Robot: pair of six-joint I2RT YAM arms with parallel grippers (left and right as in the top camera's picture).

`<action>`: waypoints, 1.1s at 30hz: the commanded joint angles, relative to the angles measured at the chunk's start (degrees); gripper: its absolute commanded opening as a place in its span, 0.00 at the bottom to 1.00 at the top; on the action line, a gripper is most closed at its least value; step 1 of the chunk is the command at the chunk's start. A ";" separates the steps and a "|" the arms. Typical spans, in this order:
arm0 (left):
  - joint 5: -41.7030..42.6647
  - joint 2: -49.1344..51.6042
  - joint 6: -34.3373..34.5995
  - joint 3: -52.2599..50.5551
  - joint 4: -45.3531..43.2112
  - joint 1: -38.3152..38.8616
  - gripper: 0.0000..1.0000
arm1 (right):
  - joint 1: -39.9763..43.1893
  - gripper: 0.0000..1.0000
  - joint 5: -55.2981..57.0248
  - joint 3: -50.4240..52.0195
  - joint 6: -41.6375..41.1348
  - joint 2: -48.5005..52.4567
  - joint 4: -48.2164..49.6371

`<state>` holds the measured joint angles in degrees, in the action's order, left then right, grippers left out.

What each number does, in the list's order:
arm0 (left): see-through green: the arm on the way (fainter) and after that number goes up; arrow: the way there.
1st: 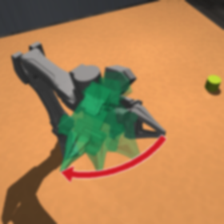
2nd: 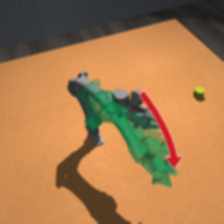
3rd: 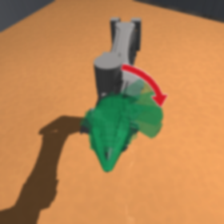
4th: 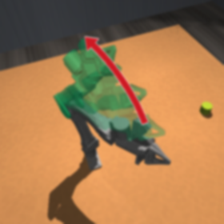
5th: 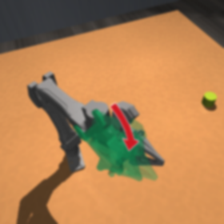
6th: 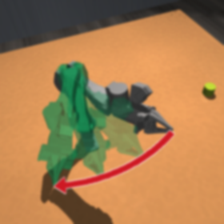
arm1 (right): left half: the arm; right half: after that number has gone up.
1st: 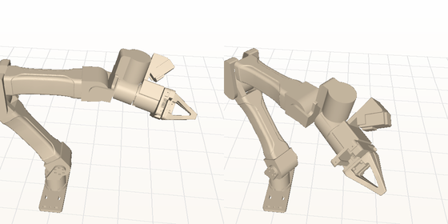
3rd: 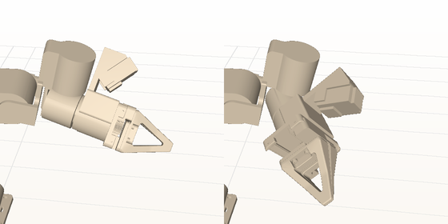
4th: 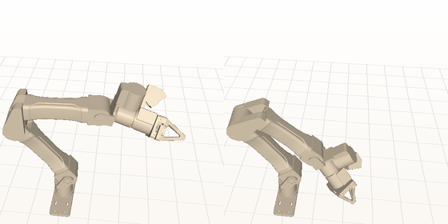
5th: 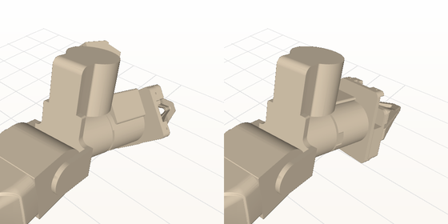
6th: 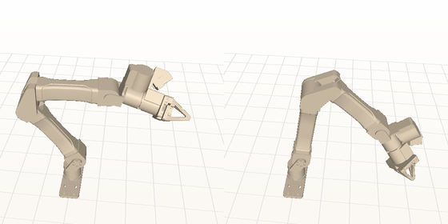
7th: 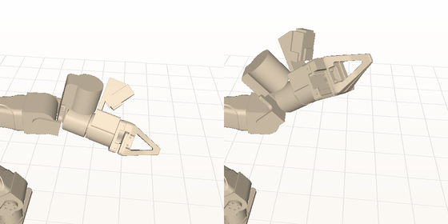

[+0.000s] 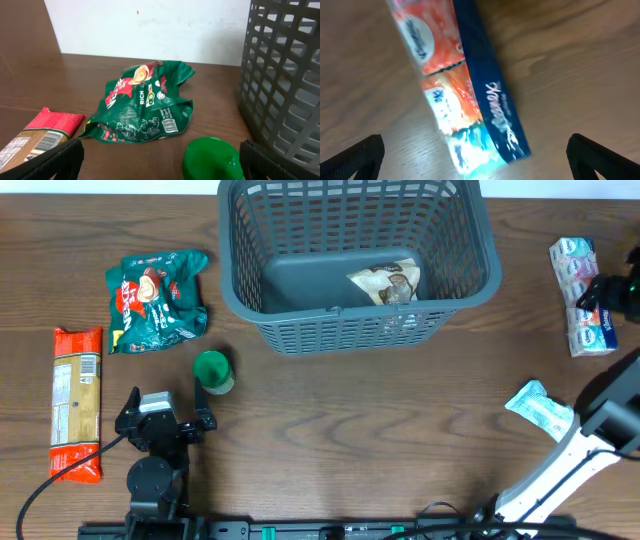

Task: Pack container
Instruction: 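Move the right gripper to the tissue pack and grasp it, then carry the tissue pack with the right gripper and release it in the basket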

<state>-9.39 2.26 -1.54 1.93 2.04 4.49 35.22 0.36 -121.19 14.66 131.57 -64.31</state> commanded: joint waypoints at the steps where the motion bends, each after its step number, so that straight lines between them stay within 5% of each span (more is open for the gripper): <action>1: -0.66 0.17 -0.37 -1.70 1.07 -0.35 0.99 | -0.52 0.99 -1.09 -0.70 1.75 4.44 0.11; 10: -0.66 0.17 -0.37 -1.70 1.07 -0.35 0.99 | -1.03 0.99 -2.54 -0.66 1.66 8.28 1.62; 13: -0.66 0.17 -0.37 -1.70 1.09 -0.35 0.99 | -1.22 0.91 -2.56 -0.61 1.68 8.31 1.64; 14: -0.66 0.17 -0.37 -1.70 1.07 -0.35 0.99 | -1.31 0.84 -2.54 -0.61 1.68 8.31 1.42; 15: -0.66 0.17 -0.37 -1.70 1.07 -0.35 0.99 | -1.38 0.65 -2.54 -0.61 1.68 8.31 1.01; 16: -0.66 0.17 -0.37 -1.70 1.07 -0.35 0.99 | -1.44 0.30 -2.54 -0.61 1.68 8.31 0.61; 18: -0.66 0.17 -0.37 -1.70 1.07 -0.35 0.99 | -1.55 0.01 -2.56 -0.61 1.55 8.31 -0.13; 33: -0.66 0.17 -0.37 -1.70 1.09 -0.35 0.98 | -5.49 0.01 -10.91 -0.92 -2.40 -0.94 -1.84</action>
<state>-9.39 2.26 -1.54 1.93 2.04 4.49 32.29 -6.96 -121.71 13.21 137.95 -66.98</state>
